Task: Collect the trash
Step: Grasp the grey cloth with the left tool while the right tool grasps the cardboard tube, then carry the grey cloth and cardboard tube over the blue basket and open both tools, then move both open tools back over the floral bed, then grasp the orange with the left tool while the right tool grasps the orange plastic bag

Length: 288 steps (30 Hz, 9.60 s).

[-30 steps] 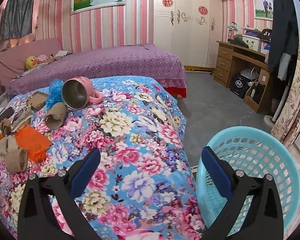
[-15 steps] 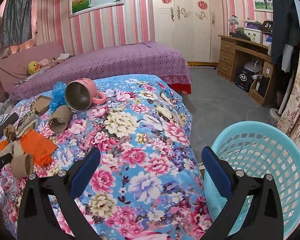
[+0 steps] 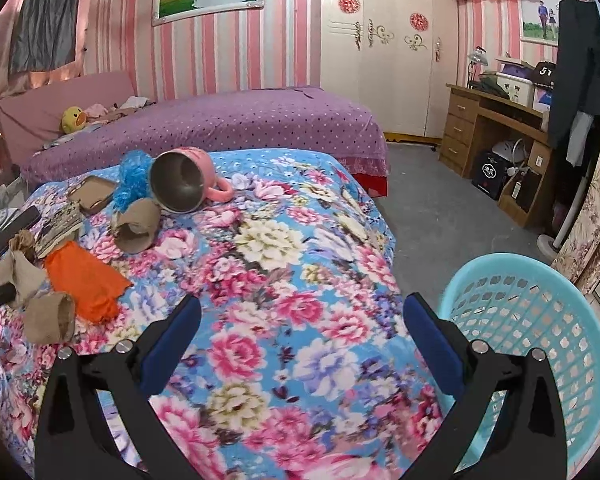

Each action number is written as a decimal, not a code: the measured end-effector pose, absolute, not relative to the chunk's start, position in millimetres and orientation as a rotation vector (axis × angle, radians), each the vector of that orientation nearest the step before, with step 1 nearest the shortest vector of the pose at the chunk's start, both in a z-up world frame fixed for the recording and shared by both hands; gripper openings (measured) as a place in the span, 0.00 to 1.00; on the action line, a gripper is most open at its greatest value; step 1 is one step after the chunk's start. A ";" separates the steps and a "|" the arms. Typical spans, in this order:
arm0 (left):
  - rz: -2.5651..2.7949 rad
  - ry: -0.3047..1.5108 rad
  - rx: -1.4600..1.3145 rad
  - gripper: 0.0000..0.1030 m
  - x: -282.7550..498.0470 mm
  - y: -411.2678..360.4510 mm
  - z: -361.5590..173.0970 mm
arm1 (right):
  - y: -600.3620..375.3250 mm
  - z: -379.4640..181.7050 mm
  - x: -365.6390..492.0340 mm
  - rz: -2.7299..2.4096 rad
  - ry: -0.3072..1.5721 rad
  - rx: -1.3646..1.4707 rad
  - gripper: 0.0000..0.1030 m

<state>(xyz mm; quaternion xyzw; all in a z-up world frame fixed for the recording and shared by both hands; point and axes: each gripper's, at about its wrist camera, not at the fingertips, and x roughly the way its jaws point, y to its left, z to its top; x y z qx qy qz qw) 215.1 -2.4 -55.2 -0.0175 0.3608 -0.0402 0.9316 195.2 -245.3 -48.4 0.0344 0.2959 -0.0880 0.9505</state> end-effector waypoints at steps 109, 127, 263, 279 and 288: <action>-0.181 0.659 0.059 0.19 173.5 -88.5 -31.5 | -295.6 -27.9 160.3 -0.070 0.547 0.047 0.52; -0.319 0.624 0.033 0.20 177.7 -215.7 -27.3 | -435.4 -32.6 127.2 -0.281 0.551 0.038 0.52; 0.021 0.783 -0.069 0.27 241.9 85.7 -69.1 | -170.6 -60.4 252.1 -0.026 0.728 0.018 0.96; 0.039 0.764 -0.068 0.27 238.9 93.3 -63.3 | -107.7 -79.1 269.4 0.198 0.821 -0.074 0.33; 0.032 0.743 -0.059 0.27 232.6 85.0 -56.5 | -107.1 -65.2 250.7 0.262 0.730 -0.076 0.16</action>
